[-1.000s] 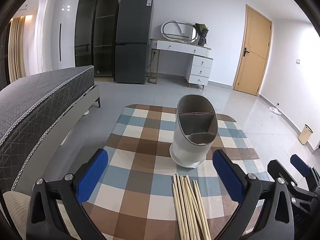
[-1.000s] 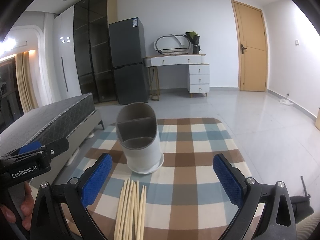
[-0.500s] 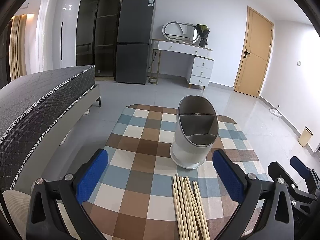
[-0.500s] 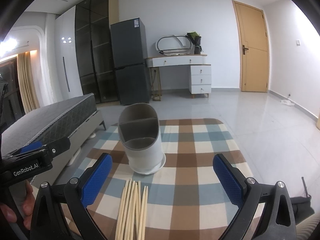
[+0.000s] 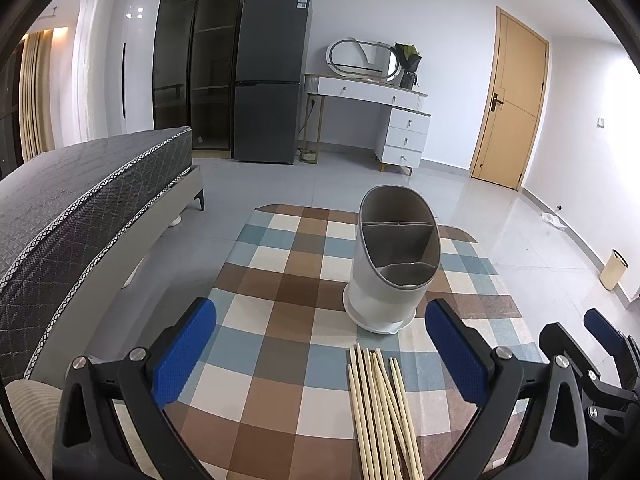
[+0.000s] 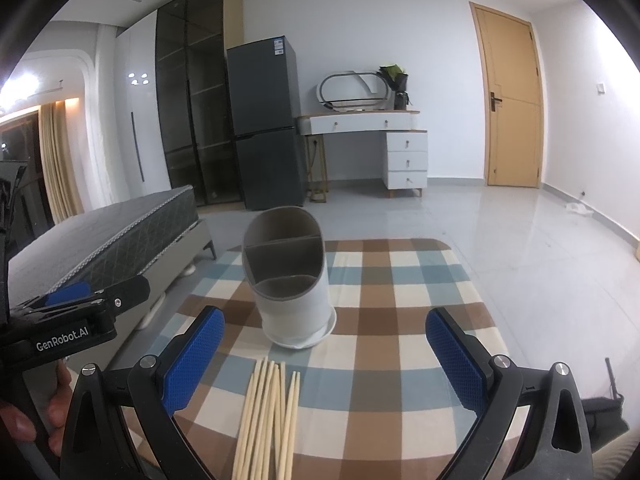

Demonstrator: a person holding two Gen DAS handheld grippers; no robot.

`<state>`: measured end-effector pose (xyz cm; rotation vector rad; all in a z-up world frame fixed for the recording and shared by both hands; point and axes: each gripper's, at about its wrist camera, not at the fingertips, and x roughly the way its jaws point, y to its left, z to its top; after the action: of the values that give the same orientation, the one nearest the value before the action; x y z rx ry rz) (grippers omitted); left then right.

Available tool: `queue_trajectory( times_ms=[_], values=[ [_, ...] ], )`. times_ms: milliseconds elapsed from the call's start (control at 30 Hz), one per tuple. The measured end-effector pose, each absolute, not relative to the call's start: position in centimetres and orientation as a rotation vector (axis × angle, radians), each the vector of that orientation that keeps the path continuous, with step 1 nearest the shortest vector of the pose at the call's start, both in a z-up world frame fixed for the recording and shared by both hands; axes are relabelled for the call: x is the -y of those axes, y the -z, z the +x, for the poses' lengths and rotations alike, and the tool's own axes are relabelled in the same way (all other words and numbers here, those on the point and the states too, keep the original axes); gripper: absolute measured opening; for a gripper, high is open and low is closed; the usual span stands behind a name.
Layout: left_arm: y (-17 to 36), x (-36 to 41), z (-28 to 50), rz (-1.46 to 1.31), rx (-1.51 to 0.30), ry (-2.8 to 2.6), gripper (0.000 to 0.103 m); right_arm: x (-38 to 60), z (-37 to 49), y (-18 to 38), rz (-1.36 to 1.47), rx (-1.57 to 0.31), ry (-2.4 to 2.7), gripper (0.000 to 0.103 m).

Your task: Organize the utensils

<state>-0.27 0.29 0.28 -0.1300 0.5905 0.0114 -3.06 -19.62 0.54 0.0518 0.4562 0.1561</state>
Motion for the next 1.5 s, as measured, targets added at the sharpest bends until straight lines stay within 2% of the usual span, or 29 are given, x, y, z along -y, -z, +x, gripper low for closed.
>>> queue_trajectory(
  times_ms=[200, 367, 433, 500, 700, 867, 967, 1133, 1500],
  values=[
    [0.1, -0.3, 0.2, -0.133, -0.625, -0.012, 0.102, 19.4, -2.5, -0.3, 0.053, -0.477, -0.175, 0.102],
    [1.7, -0.4, 2.1, -0.128, -0.732, -0.064, 0.102, 18.8, -0.3, 1.5, 0.013, -0.590, -0.175, 0.101],
    [2.7, -0.7, 3.0, -0.138, -0.791, -0.089, 0.102, 18.4, 0.9, 2.6, -0.012, -0.653, -0.172, 0.096],
    [3.8, -1.5, 4.0, -0.182, -0.855, -0.108, 0.102, 18.1, 2.7, 4.2, -0.023, -0.752, -0.188, 0.083],
    [6.1, -3.2, 5.6, -0.240, -0.959, -0.228, 0.102, 16.6, 6.5, 9.1, -0.073, -0.962, -0.235, 0.068],
    [7.6, -4.2, 6.8, -0.285, -1.035, -0.275, 0.102, 15.1, 8.5, 11.8, -0.139, -1.046, -0.264, 0.054],
    [8.2, -4.9, 7.2, -0.307, -1.060, -0.293, 0.102, 14.4, 9.1, 12.9, -0.162, -1.089, -0.274, 0.039],
    [8.7, -5.7, 7.6, -0.348, -1.095, -0.296, 0.102, 13.8, 9.7, 14.4, -0.181, -1.151, -0.278, 0.034],
    [9.4, -6.1, 8.0, -0.367, -1.134, -0.294, 0.102, 12.8, 10.5, 14.5, -0.220, -1.153, -0.273, 0.026]
  ],
)
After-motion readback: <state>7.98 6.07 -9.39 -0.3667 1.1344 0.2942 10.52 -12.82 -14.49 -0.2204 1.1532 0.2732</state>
